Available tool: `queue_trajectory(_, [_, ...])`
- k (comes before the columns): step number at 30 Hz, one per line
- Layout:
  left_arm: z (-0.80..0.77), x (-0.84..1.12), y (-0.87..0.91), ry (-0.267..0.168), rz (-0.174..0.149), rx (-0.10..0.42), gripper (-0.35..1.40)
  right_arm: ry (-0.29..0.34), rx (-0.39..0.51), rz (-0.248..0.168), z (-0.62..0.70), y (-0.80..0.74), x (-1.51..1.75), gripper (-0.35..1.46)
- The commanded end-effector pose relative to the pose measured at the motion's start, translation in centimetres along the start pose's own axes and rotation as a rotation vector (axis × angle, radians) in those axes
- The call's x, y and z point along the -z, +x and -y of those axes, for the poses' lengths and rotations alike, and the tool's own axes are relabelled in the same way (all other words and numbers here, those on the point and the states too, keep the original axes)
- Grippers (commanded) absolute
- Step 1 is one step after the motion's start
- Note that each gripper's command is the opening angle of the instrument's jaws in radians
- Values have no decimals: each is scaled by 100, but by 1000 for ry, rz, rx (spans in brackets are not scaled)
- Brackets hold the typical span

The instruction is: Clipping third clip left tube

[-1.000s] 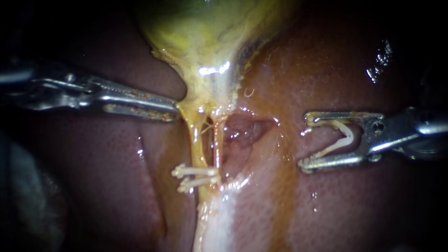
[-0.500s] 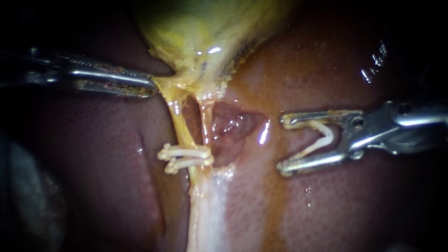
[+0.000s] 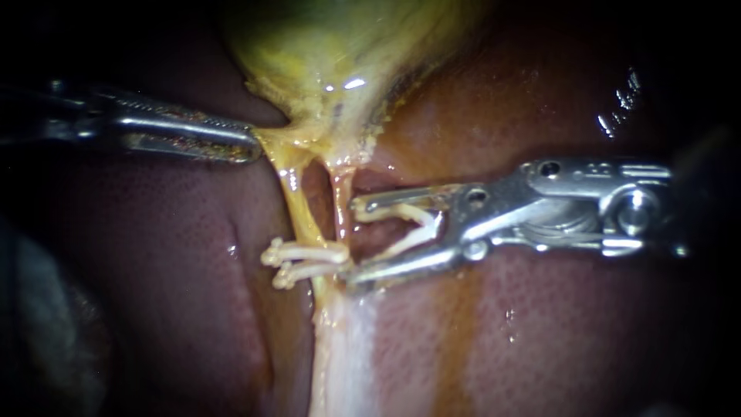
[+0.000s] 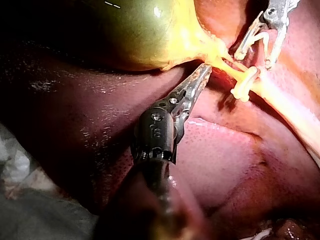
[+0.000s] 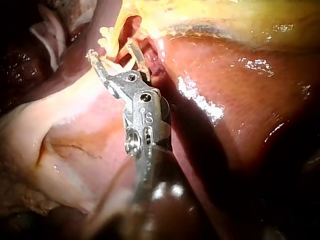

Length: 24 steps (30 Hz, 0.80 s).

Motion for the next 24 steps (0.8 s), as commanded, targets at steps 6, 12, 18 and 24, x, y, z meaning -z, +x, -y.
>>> queue_trajectory(6, [0,-1,0,1,0,0,-35,6,-63,-44,-20,-4,-13,48])
queue_trajectory(12, [0,-2,0,2,0,0,-35,4,-101,-52,-35,-9,-19,48])
queue_trajectory(18, [-1,-2,0,2,0,0,-35,7,-116,-71,-43,-13,-28,48])
queue_trajectory(24, [-1,-3,-1,3,-1,0,-35,40,-151,-157,-44,-7,-43,48])
